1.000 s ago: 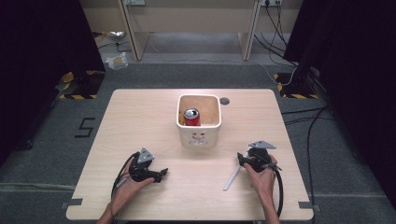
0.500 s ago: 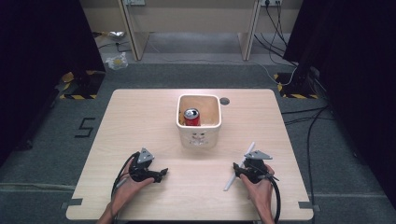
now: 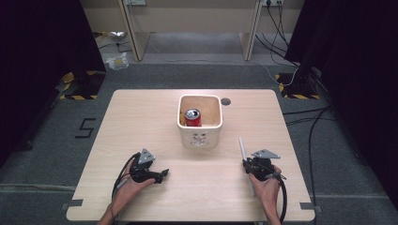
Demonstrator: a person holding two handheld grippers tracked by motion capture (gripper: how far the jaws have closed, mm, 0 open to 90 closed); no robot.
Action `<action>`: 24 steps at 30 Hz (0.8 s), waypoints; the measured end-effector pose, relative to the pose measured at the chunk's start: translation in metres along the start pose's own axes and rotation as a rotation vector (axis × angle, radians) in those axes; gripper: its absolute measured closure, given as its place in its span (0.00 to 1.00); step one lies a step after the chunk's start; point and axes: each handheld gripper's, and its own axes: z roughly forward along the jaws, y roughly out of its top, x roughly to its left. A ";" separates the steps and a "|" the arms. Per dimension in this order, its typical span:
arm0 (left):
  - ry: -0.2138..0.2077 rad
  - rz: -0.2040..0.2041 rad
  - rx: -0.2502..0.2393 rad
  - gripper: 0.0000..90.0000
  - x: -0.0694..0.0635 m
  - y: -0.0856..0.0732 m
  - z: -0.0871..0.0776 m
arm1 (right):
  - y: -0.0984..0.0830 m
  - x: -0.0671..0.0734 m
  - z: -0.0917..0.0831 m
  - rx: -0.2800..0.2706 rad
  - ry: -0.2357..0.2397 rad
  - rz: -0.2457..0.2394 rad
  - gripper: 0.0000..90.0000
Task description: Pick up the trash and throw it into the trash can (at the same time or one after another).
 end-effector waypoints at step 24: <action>0.000 0.000 0.000 0.13 0.000 0.000 0.000 | 0.011 -0.002 -0.007 -0.056 -0.009 -0.037 0.89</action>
